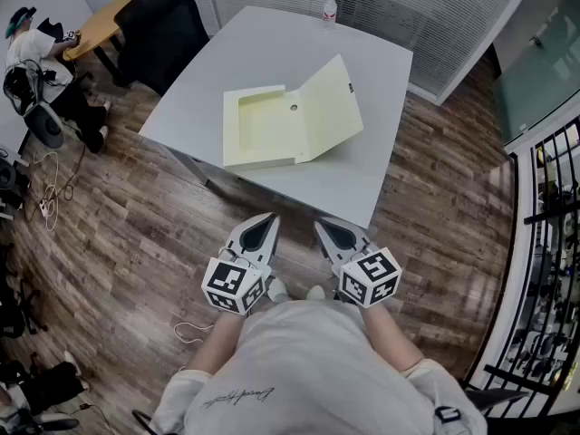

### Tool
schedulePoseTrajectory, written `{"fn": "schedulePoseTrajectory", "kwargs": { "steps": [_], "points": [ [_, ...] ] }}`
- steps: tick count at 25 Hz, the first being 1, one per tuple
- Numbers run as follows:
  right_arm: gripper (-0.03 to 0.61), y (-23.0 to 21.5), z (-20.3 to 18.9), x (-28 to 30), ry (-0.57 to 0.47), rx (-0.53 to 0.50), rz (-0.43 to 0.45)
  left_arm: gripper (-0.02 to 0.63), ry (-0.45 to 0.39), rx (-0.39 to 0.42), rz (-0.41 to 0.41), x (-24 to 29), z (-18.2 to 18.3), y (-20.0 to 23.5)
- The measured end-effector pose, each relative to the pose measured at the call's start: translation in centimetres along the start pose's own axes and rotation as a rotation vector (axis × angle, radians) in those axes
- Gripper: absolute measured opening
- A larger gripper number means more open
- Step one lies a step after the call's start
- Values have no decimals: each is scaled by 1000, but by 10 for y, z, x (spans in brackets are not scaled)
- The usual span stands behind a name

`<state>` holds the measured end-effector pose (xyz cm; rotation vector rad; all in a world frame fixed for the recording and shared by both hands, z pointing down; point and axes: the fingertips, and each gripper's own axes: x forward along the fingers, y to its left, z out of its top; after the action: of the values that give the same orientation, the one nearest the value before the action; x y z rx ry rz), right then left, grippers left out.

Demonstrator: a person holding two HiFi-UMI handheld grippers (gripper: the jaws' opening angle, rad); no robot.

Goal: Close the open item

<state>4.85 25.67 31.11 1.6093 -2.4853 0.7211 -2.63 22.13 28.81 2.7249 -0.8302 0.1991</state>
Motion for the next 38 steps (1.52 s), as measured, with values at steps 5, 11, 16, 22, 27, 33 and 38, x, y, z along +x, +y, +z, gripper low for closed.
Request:
{"fn": "schedulePoseTrajectory", "kwargs": {
  "steps": [5, 11, 16, 22, 27, 33, 38],
  "points": [
    [13, 2, -1, 2, 5, -2, -5, 9, -2, -6, -1, -3, -1, 3],
    [12, 11, 0, 6, -1, -2, -12, 9, -5, -1, -11, -12, 1, 8],
    [12, 23, 3, 13, -19, 27, -5, 9, -7, 5, -20, -22, 3, 17],
    [12, 32, -2, 20, -19, 30, -37, 9, -4, 2, -41, -35, -2, 26],
    [12, 39, -3, 24, -12, 34, -46, 9, -7, -13, -35, -42, -3, 38],
    [12, 38, 2, 38, -4, 31, -36, 9, -10, -32, -29, -39, -3, 49],
    [12, 28, 6, 59, 0, 34, -21, 9, -7, -36, -12, -25, -3, 68]
  ]
}}
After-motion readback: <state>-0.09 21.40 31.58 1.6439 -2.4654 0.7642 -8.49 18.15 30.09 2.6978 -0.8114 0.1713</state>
